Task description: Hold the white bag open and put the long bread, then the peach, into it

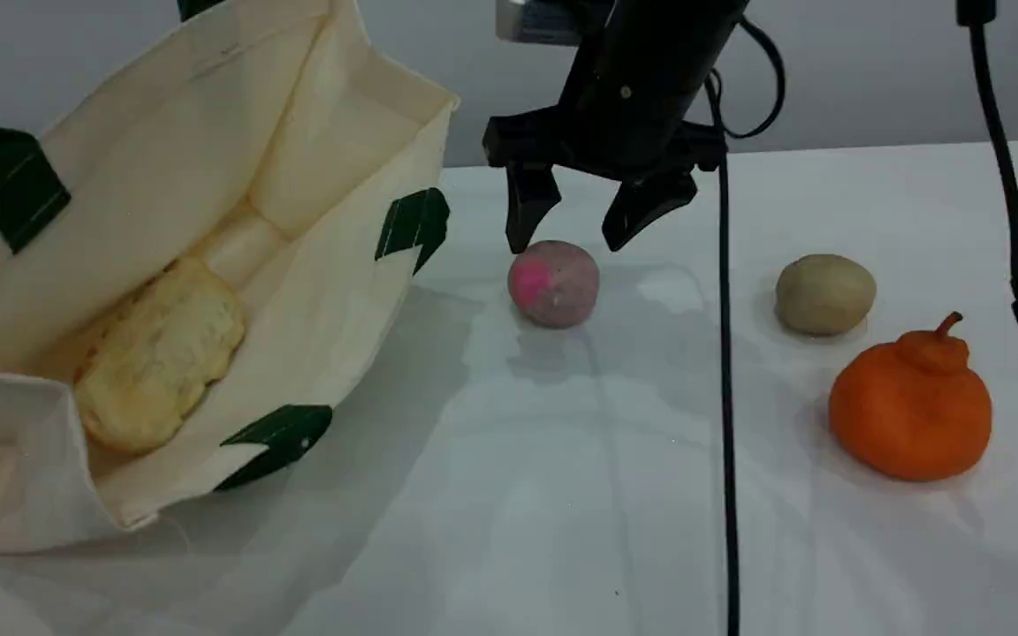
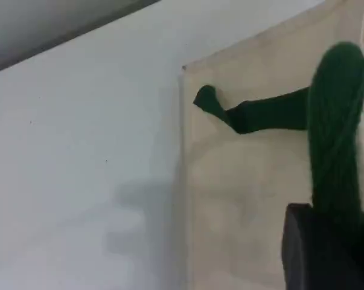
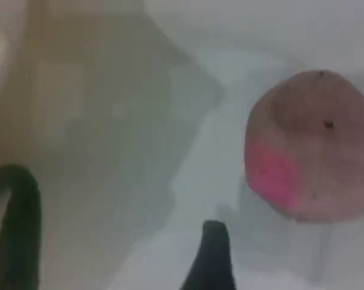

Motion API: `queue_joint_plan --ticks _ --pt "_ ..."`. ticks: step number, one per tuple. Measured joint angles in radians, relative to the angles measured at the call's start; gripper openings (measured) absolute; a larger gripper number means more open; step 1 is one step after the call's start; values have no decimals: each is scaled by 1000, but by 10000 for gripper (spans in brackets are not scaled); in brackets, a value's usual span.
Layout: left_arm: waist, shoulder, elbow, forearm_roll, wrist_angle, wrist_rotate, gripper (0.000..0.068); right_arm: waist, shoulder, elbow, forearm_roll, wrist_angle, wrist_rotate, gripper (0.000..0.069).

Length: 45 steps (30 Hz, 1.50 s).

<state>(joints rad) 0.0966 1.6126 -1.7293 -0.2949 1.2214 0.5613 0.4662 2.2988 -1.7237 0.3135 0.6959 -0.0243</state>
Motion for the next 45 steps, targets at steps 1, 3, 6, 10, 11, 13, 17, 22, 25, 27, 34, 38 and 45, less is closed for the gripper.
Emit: queue_joint_plan --ticks 1,3,6,10,11,13,17,22,25,27,34,38,45 --pt "0 0 0 -3 0 0 97 1 12 -9 0 0 0 578" --pt "0 0 0 -4 0 0 97 2 36 -28 0 0 0 578" --pt "0 0 0 -4 0 1 97 2 66 -54 -2 -1 0 578" --pt "0 0 0 -37 0 8 97 2 102 -89 -3 -10 -2 578" --pt "0 0 0 -45 0 9 97 2 111 -97 -3 -10 -2 578" --pt "0 0 0 -52 0 12 97 2 122 -104 -5 -14 -2 578" --pt "0 0 0 -52 0 13 97 2 128 -106 -24 -17 -2 561" --pt "0 0 0 -52 0 13 97 2 128 -106 -34 -17 -3 437" --pt "0 0 0 -52 0 13 97 2 131 -106 -57 -15 -3 311" --pt "0 0 0 -52 0 13 97 2 139 -106 -61 -11 -3 227" --pt "0 0 0 -52 0 13 97 2 152 -108 -86 -2 -4 36" --pt "0 0 0 -51 0 13 97 2 154 -136 -110 37 2 32" --pt "0 0 0 -51 0 13 97 2 157 -232 -205 157 73 22"
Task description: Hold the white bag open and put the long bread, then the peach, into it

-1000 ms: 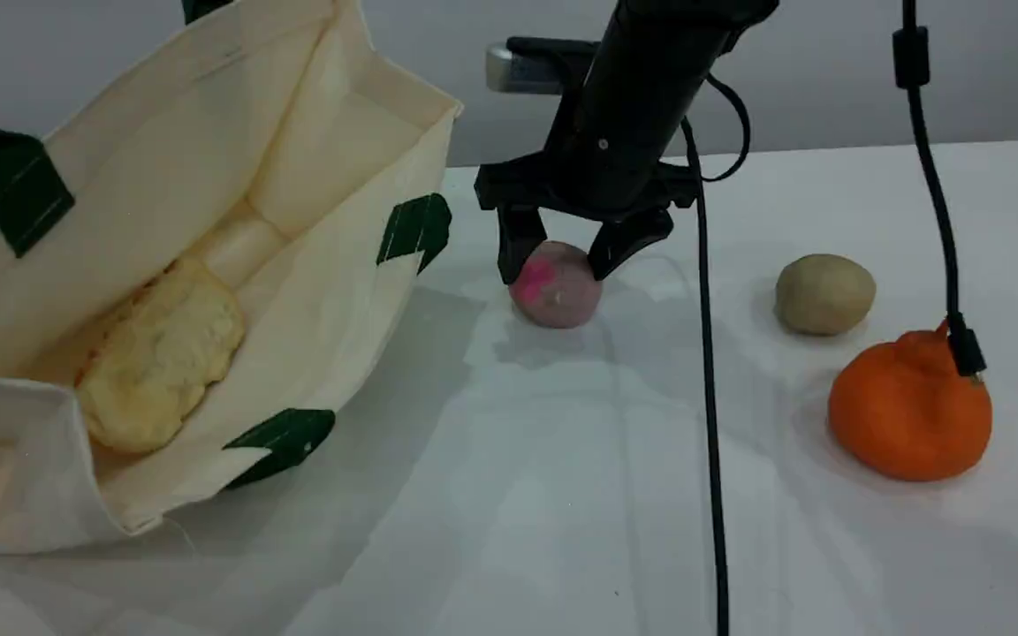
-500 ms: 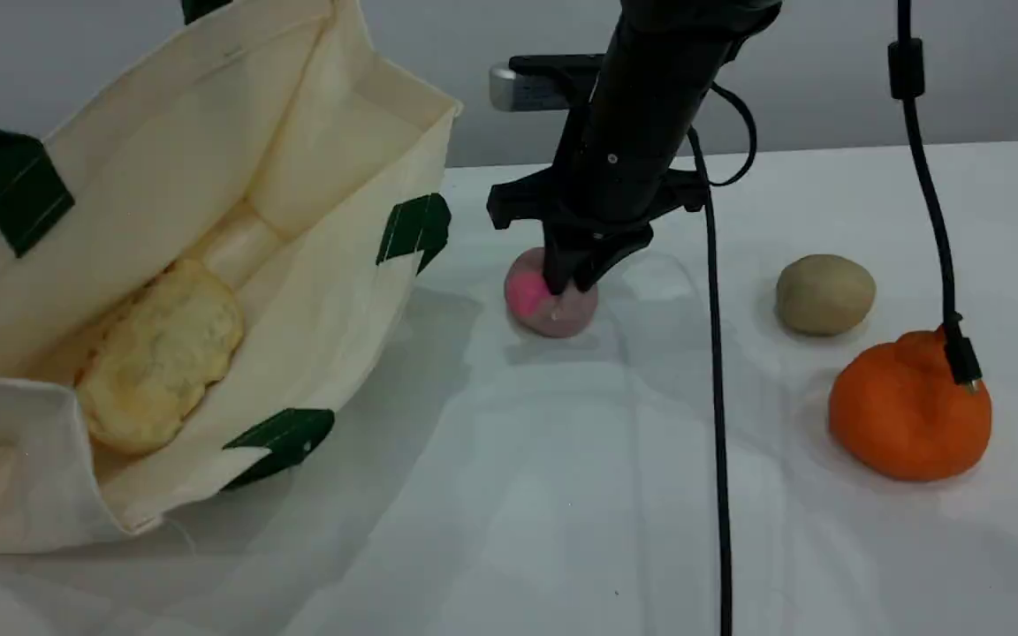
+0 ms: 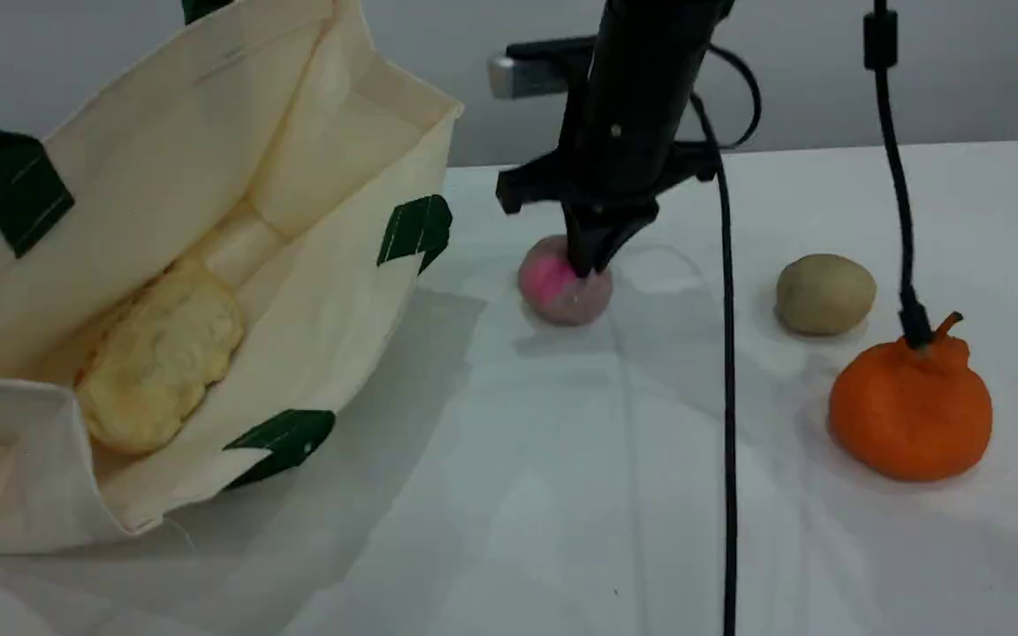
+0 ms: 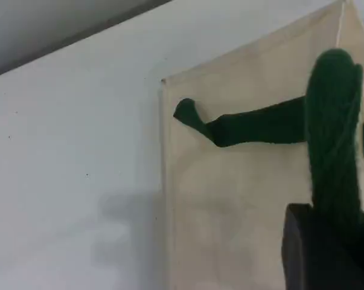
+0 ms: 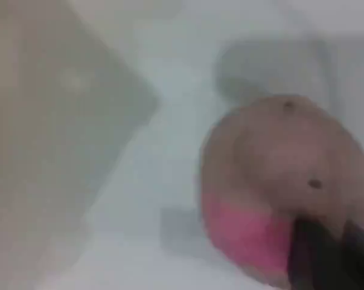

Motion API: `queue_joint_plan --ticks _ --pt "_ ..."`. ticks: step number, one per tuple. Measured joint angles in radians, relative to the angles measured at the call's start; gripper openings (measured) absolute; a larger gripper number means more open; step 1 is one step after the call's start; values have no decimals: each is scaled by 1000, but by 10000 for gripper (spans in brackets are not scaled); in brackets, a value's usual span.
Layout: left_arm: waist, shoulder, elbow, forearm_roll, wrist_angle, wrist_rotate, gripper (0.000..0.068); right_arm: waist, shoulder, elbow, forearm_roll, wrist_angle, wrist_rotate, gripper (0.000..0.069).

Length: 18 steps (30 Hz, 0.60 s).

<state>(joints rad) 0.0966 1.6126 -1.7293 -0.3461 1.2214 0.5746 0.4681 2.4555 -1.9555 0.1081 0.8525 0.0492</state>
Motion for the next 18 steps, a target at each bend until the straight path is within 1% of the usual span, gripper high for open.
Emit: queue_joint_plan --ticks 11,18 --pt "0 0 0 0 0 0 97 0 -101 -5 -7 24 3 20" --pt "0 0 0 0 0 0 97 0 -189 5 -7 69 2 20"
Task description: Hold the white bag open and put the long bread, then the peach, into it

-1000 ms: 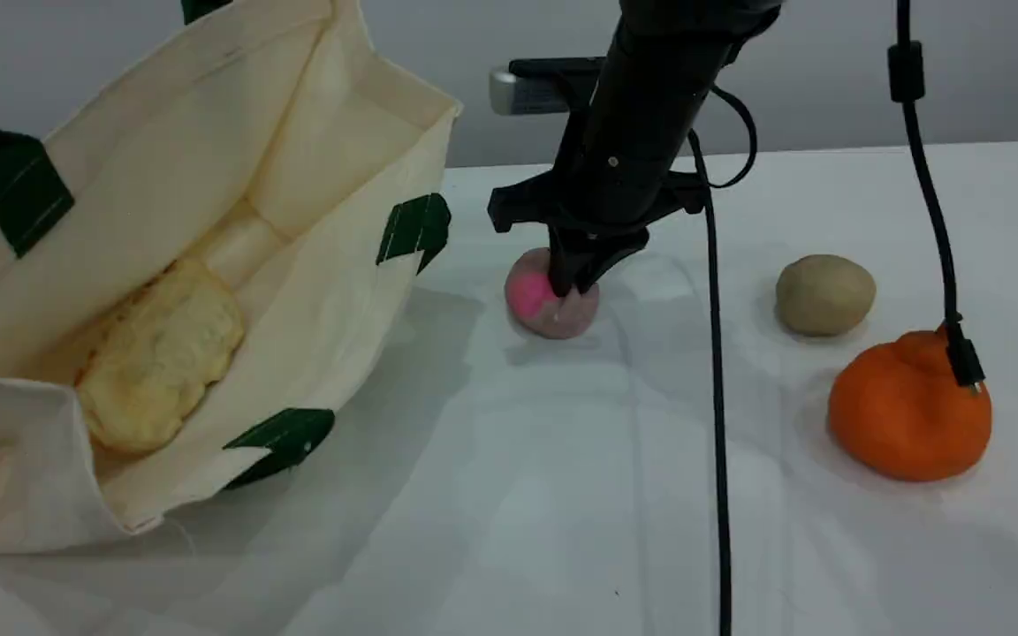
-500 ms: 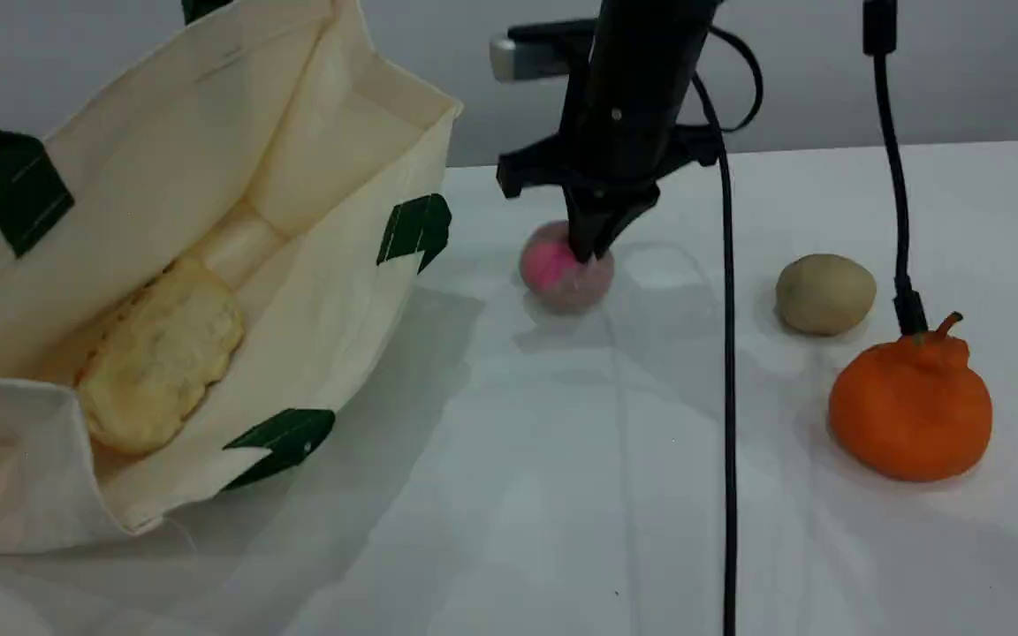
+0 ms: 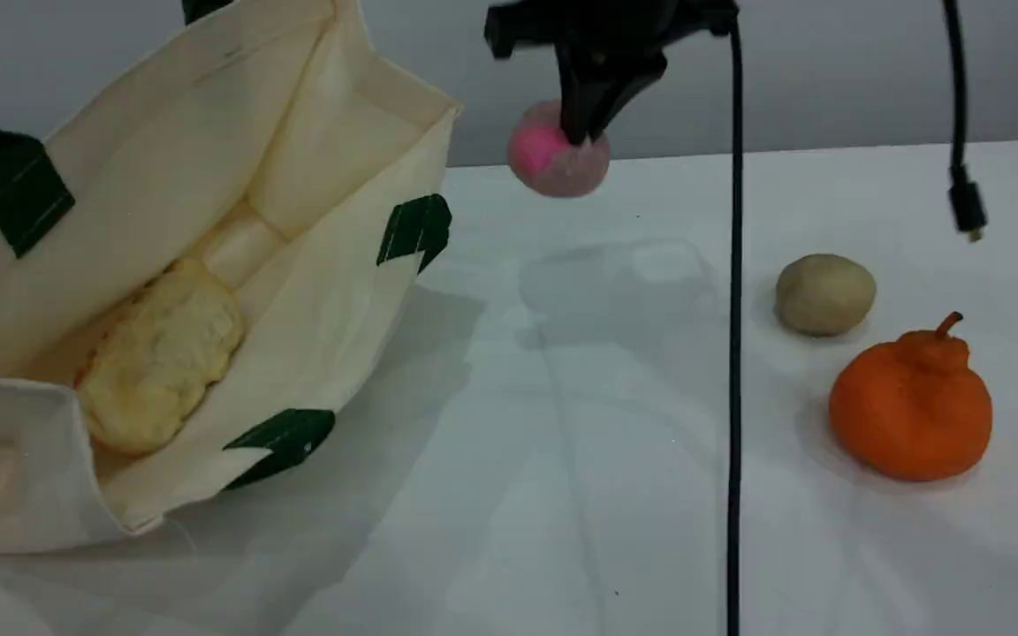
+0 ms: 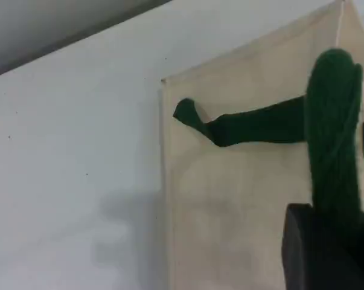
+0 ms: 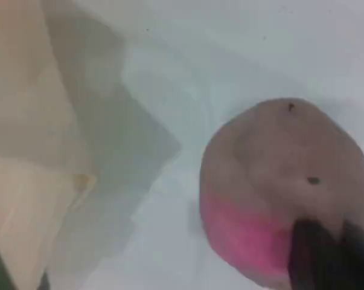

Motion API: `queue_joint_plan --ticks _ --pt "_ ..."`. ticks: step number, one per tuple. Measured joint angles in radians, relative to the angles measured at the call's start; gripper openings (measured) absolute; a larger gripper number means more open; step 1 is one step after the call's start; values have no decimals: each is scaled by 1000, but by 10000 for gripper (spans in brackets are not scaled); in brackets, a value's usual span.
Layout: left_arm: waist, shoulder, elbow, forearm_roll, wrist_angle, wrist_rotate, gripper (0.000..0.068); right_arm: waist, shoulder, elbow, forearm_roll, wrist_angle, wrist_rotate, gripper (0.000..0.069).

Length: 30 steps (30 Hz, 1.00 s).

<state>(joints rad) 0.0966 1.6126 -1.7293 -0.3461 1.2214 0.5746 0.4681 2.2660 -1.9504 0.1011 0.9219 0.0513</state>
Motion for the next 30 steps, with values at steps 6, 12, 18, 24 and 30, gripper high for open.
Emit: queue_joint_plan --ticks 6,12,18,24,30 --pt "0 0 0 -24 0 0 97 13 -74 47 -1 6 0 20" --pt "0 0 0 -29 0 0 97 48 -160 152 -3 -52 0 20" --pt "0 0 0 -70 0 34 97 59 -265 291 -3 -129 -9 20" --pt "-1 0 0 -84 0 42 97 62 -412 482 39 -263 -34 20" --pt "-39 1 0 -143 0 82 97 103 -550 680 161 -402 -132 20"
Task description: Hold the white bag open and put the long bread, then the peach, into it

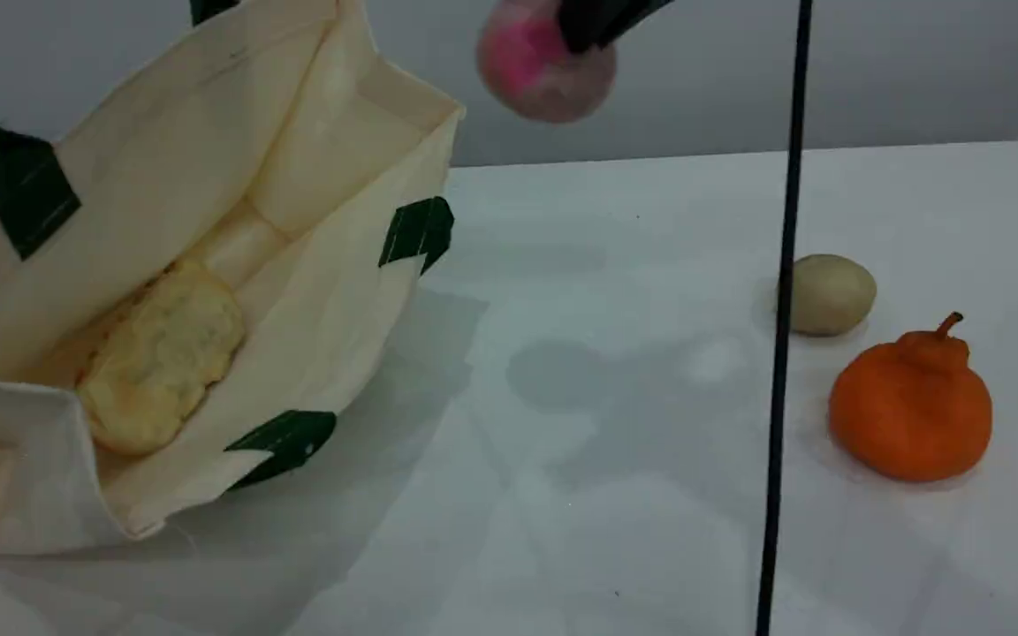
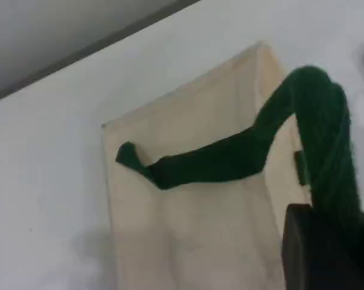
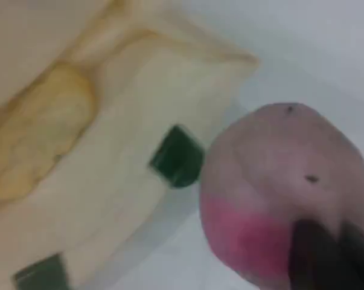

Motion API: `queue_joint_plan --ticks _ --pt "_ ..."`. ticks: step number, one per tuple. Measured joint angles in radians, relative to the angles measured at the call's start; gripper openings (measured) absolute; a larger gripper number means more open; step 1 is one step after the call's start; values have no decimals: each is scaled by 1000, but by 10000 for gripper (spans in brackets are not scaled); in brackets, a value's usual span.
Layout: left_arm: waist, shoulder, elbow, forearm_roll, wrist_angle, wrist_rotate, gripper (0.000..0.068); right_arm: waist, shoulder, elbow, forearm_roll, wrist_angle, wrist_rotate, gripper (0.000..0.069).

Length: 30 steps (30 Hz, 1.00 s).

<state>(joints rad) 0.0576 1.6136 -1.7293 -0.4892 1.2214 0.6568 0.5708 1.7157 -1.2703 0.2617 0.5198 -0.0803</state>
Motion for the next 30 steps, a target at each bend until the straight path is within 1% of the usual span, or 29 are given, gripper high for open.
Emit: queue_joint_plan --ticks 3,5,10,14,18,22,26,30 --pt "-33 0 0 0 0 1 97 57 -21 47 25 -14 -14 20" --pt "-55 0 0 0 0 13 97 102 -20 50 25 -17 -14 20" --pt "-110 1 0 -5 0 13 97 238 -20 49 24 -89 -12 20" --pt "-162 1 0 -8 0 9 97 315 -12 49 25 -128 -11 20" --pt "-196 1 -2 -15 0 7 97 316 25 49 22 -132 -11 20" --pt "-201 1 -29 -15 1 -23 97 316 73 49 19 -139 -11 20" --pt "-201 1 -55 -15 1 -43 97 316 132 47 9 -197 -11 20" --pt "-201 1 -58 -11 0 -43 97 316 187 46 5 -288 -23 20"
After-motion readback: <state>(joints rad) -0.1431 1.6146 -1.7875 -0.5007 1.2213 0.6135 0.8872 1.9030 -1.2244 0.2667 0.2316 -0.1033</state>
